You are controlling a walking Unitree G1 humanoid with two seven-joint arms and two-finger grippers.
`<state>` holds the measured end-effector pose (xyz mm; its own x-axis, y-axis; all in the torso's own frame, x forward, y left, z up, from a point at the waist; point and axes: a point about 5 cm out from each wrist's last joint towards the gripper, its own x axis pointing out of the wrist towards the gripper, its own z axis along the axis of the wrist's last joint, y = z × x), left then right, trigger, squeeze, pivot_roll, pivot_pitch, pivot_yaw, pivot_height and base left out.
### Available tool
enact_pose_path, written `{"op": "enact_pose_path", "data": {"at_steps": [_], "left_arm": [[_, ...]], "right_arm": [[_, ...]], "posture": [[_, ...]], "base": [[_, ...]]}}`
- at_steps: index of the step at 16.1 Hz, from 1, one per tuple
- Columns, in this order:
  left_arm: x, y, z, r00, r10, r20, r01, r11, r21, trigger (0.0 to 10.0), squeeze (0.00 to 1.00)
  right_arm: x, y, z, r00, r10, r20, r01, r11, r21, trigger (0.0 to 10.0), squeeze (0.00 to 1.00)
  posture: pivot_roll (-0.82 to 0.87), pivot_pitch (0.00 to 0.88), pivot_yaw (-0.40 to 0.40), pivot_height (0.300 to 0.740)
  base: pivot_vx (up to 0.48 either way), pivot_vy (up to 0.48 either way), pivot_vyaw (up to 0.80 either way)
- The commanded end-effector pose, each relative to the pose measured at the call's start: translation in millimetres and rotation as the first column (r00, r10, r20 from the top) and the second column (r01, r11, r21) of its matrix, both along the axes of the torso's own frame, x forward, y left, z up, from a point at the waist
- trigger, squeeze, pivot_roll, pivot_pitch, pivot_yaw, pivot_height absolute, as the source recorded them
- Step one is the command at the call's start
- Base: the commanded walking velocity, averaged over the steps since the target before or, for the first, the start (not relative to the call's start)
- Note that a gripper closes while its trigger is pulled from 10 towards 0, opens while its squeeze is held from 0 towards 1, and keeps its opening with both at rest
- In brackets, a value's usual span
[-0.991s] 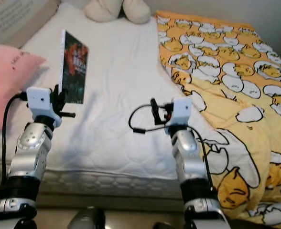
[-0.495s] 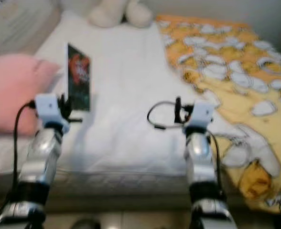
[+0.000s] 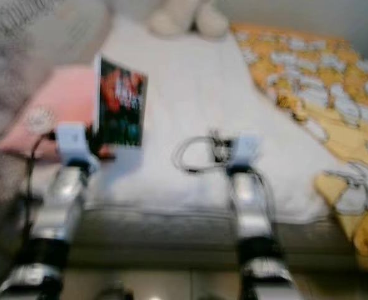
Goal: Clean up the room
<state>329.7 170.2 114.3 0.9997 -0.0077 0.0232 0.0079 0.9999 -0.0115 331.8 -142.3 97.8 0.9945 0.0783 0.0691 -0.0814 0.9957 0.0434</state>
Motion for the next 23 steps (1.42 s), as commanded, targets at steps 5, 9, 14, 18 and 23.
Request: {"op": "enact_pose_path", "data": {"at_steps": [5,9,14,18,23], "left_arm": [[5.5,-11.8,18,0.996,-0.048,0.073,0.044,0.997,0.056,10.0,0.0],[7.8,-12.3,21,0.996,-0.043,0.081,0.04,0.999,0.037,10.0,0.0],[10.4,-13.4,20,0.997,-0.037,0.067,0.036,0.999,0.027,10.0,0.0],[12.4,-15.4,19,0.997,-0.055,0.059,0.053,0.998,0.038,10.0,0.0],[14.2,-22.5,24,0.992,-0.1,0.082,0.101,0.995,-0.011,10.0,0.0]], "right_arm": [[-1.8,-15.8,1,0.999,-0.037,0.009,0.037,0.999,-0.02,10.0,0.0],[0.0,-11.8,3,1.0,-0.021,0.014,0.021,1.0,-0.022,10.0,0.0],[-1.1,-11.9,3,1.0,-0.016,0.016,0.016,0.999,-0.028,10.0,0.0],[-1.3,-13.5,3,1.0,-0.016,0.019,0.017,0.999,-0.035,10.0,0.0],[-2.0,-10.3,3,1.0,-0.001,0.021,0.002,0.999,-0.042,10.0,0.0]], "posture": [[0.02,0.0,-0.02,0.74],[0.03,0.0,-0.022,0.74],[0.02,0.0,-0.015,0.74],[0.01,0.0,-0.015,0.74],[0.01,0.0,-0.013,0.74]], "base": [[0.0,-0.266,0.14],[0.134,-0.406,0.0],[0.304,-0.367,0.0],[0.0,0.0,0.0],[0.283,0.0,0.0]]}}
